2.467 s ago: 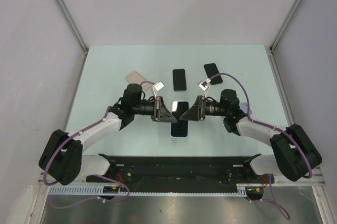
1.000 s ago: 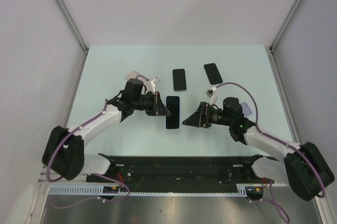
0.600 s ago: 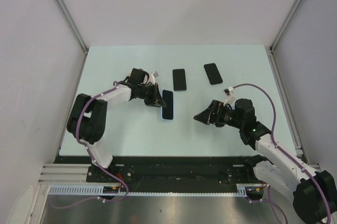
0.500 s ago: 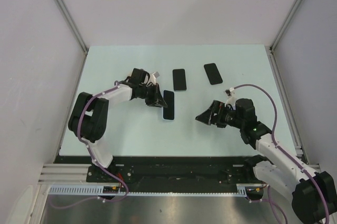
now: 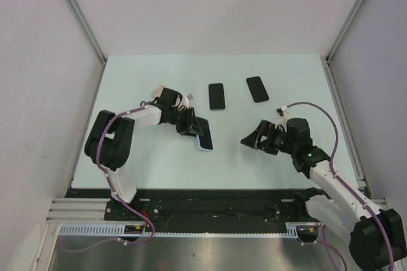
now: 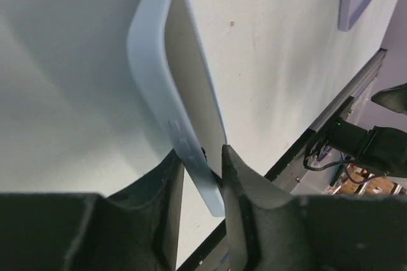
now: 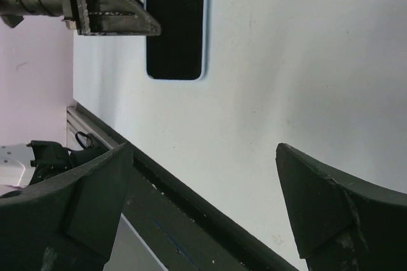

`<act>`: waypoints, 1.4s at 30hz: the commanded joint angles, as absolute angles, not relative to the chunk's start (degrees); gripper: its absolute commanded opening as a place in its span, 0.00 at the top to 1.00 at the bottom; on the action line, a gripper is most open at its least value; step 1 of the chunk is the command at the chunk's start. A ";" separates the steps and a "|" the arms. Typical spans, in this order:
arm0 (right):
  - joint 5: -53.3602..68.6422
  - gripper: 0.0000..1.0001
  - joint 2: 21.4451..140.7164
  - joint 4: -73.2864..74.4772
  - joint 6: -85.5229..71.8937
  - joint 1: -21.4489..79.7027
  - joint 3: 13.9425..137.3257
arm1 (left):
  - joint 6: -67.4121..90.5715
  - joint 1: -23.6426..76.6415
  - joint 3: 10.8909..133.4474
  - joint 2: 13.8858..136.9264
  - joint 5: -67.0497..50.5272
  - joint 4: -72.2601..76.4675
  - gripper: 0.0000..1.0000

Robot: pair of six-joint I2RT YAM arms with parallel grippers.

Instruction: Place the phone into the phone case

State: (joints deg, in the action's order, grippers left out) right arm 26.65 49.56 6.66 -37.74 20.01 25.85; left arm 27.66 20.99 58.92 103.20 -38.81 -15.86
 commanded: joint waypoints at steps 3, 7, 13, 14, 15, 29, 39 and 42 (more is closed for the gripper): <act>21.54 0.03 51.24 12.82 -40.95 17.76 29.18 | 24.96 21.36 59.76 100.46 -35.25 -19.50 0.57; 20.22 0.04 53.08 15.73 -43.06 15.39 29.88 | 23.30 21.09 60.46 97.92 -30.43 -22.06 0.52; 12.58 0.05 55.72 22.75 -47.27 11.69 33.04 | 21.45 20.39 62.13 90.02 -21.64 -26.54 0.26; 10.74 0.05 56.51 24.24 -47.55 11.34 33.66 | 21.10 20.39 62.31 88.96 -18.31 -27.06 0.19; 9.77 0.04 56.95 25.04 -48.24 10.73 34.10 | 20.40 20.39 62.31 87.81 -17.15 -27.85 0.11; -4.39 0.25 60.55 30.85 -49.83 2.03 37.79 | 23.47 14.77 56.96 70.67 2.56 -27.87 0.00; -6.50 0.34 68.55 28.92 -51.41 -1.84 37.97 | 24.35 8.61 48.96 67.94 -8.97 -21.89 0.00; -7.82 0.35 70.66 27.87 -51.77 -2.02 38.14 | 23.56 8.61 48.34 67.15 -9.58 -21.53 0.00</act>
